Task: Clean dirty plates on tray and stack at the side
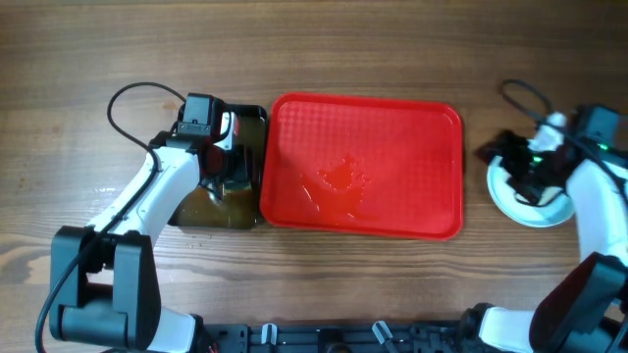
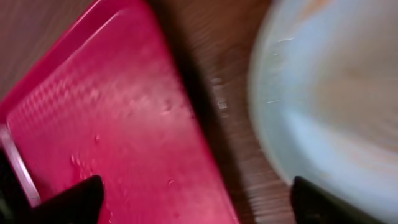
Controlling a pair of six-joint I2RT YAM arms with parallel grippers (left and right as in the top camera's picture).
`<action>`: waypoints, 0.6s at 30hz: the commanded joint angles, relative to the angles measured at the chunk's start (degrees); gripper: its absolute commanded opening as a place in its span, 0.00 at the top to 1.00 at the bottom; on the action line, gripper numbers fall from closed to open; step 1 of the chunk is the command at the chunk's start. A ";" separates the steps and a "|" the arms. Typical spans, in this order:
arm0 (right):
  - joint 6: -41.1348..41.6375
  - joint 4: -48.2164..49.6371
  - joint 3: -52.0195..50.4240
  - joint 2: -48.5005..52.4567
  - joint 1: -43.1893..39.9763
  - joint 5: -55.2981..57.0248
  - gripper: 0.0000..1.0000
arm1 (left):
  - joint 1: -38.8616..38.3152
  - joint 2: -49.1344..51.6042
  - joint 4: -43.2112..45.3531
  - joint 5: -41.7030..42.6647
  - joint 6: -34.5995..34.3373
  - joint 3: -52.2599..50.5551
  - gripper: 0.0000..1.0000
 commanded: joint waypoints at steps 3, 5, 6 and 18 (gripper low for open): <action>-5.20 1.16 0.85 -1.07 16.72 4.94 0.00 | -0.04 -6.71 1.14 -2.99 -3.76 -0.04 0.00; -5.16 0.85 2.29 -1.11 21.46 8.26 0.01 | -0.04 -8.90 1.11 -3.41 -5.11 -0.04 0.00; -5.11 0.33 3.21 -1.40 23.93 9.99 0.00 | -0.04 -10.36 1.09 -3.56 -6.32 -0.04 0.00; -0.87 -5.33 1.46 -30.23 30.67 18.53 0.01 | -2.80 -24.28 -13.99 -8.00 -12.04 -0.09 0.00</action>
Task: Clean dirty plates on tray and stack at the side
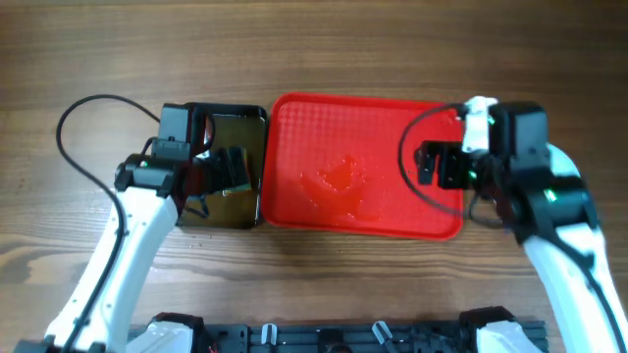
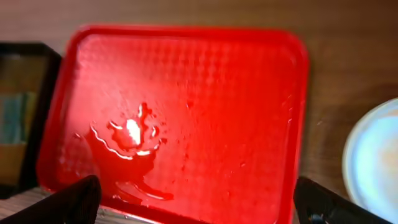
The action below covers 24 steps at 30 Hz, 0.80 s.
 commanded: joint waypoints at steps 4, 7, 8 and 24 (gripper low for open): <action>0.87 -1.84 -6.19 -18.64 0.24 2.03 0.01 | -8.87 -15.74 -2.29 -7.87 -2.01 -0.15 0.00; 0.98 -5.97 -6.32 -23.74 0.24 2.03 0.01 | -13.90 -24.06 -3.08 -11.89 -2.86 -0.61 0.00; 0.94 -6.67 -6.32 -24.74 0.24 2.03 0.00 | -15.61 -27.63 -3.10 -11.91 -2.82 -0.76 0.00; 0.94 -6.60 -6.36 -21.03 0.24 2.03 0.00 | -16.24 -31.43 -3.15 -11.89 -2.82 -0.76 0.00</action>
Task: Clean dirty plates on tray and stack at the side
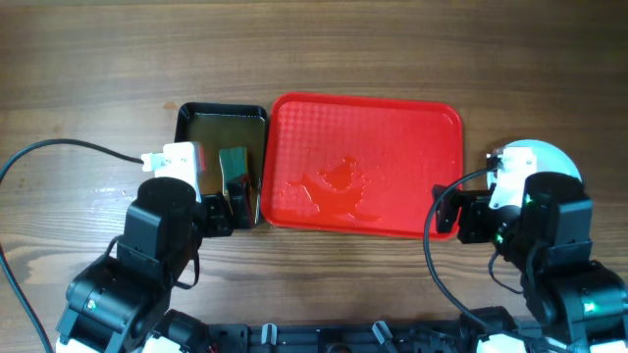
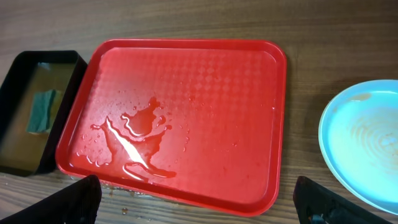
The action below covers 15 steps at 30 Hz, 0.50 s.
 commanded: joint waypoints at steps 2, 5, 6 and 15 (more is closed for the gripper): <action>0.39 -0.02 -0.52 -0.26 0.24 0.98 0.00 | -0.37 0.17 0.11 -1.14 -0.72 -0.59 0.00; -2.56 -0.04 -0.59 -4.98 0.24 3.52 0.00 | -0.37 0.17 0.11 -1.14 -0.72 -0.59 0.00; -2.99 0.50 -0.63 -7.65 0.24 3.72 0.01 | -0.35 0.17 0.11 -1.14 -0.72 -0.59 0.00; -10.19 35.69 -24.96 -35.34 0.13 4.59 0.00 | -0.37 0.17 0.11 -1.14 -0.72 -0.59 0.00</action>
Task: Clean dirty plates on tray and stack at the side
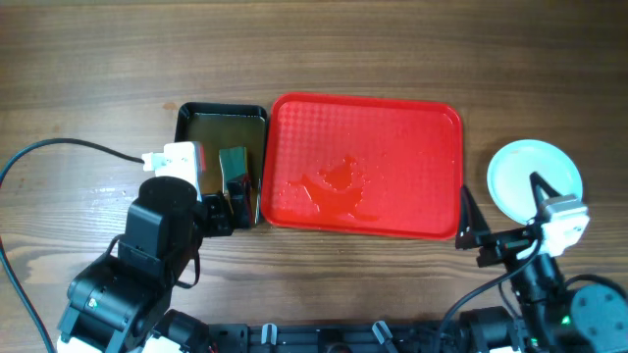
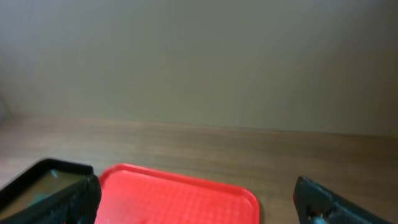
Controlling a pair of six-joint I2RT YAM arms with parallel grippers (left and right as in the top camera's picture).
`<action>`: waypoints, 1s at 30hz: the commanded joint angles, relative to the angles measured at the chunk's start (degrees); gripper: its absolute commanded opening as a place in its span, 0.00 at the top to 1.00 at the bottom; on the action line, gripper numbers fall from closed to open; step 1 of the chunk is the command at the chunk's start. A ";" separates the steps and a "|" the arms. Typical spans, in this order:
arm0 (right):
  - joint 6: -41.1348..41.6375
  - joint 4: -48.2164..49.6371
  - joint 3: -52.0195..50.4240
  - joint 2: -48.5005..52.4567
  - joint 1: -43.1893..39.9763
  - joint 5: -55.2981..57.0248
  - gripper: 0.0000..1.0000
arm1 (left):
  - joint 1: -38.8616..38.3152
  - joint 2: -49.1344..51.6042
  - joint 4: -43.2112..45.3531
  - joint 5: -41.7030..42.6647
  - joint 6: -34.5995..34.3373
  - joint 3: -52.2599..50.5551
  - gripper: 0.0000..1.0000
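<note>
The red tray (image 1: pixel 392 137) lies mid-table with a wet patch (image 1: pixel 339 186) on it and no plate on it. To its right a light blue plate (image 1: pixel 520 172) rests on the wood. My right gripper (image 1: pixel 497 186) is drawn back at the near edge, open wide and empty. In the right wrist view the right gripper (image 2: pixel 196 202) looks level over the tray's far edge (image 2: pixel 180 186). My left gripper (image 1: pixel 230 206) sits at the near end of the black tub (image 1: pixel 221 118); its fingers look apart and empty.
A green sponge (image 1: pixel 233 162) lies in brownish water inside the black tub, which touches the tray's left side. A black cable (image 1: pixel 69 147) runs over the table at the left. A plain wall (image 2: pixel 199 62) stands behind the table.
My right arm has pulled further back toward the near edge, and its camera has tilted up from the tray to a level view. The plate is now fully uncovered. The left arm has not moved.
First my right gripper was at the blue plate on the right and my left was over the tub. Then the right one hung over the tray's right part. Later both arms were drawn back to the near edge, with the sponge in the tub and the plate beside the tray.
</note>
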 commanded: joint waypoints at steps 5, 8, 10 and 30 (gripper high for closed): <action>-1.40 21.94 -20.68 -11.26 -1.40 1.01 0.00 | -0.35 -0.04 0.13 -1.09 -0.50 -0.46 0.00; -1.46 26.71 -25.18 -11.41 -2.49 1.03 0.00 | -0.37 -0.04 0.13 -1.09 -0.50 -0.46 0.00; -1.55 31.08 -28.46 -11.41 -3.28 1.03 0.00 | -0.37 -0.04 0.13 -1.09 -0.50 -0.46 0.00; -4.44 27.21 -37.16 -11.37 -3.63 -1.11 0.00 | -0.37 -0.04 0.13 -1.09 -0.50 -0.46 0.00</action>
